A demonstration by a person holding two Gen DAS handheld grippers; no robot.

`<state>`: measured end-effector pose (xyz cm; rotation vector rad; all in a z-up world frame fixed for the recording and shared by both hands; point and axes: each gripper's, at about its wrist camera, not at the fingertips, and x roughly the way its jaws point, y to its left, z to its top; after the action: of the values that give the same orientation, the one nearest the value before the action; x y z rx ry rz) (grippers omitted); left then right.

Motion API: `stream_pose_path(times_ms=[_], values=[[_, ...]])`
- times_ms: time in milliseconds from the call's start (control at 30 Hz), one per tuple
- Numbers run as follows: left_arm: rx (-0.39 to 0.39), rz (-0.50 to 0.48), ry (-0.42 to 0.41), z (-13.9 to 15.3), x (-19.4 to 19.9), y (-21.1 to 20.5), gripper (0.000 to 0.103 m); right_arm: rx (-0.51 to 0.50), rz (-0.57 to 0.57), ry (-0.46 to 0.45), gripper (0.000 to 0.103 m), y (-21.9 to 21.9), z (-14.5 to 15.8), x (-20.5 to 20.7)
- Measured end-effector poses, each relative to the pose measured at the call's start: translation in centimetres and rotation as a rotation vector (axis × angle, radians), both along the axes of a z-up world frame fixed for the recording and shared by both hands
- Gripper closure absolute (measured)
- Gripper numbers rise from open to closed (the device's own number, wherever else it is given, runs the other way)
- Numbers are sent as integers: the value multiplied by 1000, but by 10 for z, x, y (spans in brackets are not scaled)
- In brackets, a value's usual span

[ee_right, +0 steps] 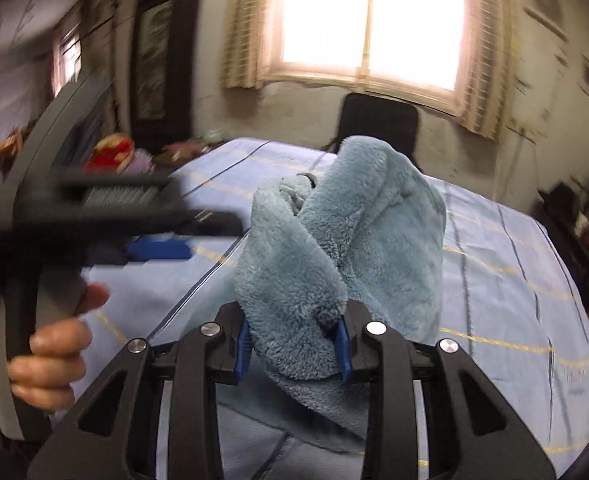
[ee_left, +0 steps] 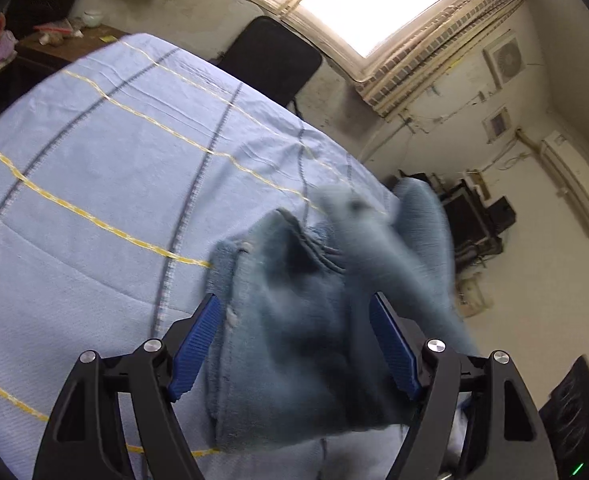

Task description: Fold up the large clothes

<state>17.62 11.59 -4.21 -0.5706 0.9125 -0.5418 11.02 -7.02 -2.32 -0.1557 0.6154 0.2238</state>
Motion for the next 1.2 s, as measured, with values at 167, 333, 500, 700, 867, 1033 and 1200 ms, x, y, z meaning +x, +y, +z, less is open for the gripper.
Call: stream_pose_path(times_ms=[167, 333, 500, 700, 867, 1033, 1200], values=[[-30, -2, 63, -16, 8, -3, 25, -60, 38, 50, 72, 16, -20, 4], [-146, -4, 34, -8, 7, 10, 25, -42, 50, 72, 72, 9, -27, 2], [-175, -107, 66, -9, 6, -14, 22, -102, 82, 45, 72, 23, -29, -5], [-133, -129, 76, -20, 12, -30, 46, -152, 118, 28, 70, 30, -34, -11], [-200, -123, 118, -38, 22, -19, 76, -205, 197, 30, 51, 28, -35, -19], [-155, -121, 71, -27, 17, -20, 80, -400, 212, -40, 58, 39, -47, -32], [-140, -77, -7, -5, 8, 1, 80, -425, 196, -156, 73, 57, -29, -44]])
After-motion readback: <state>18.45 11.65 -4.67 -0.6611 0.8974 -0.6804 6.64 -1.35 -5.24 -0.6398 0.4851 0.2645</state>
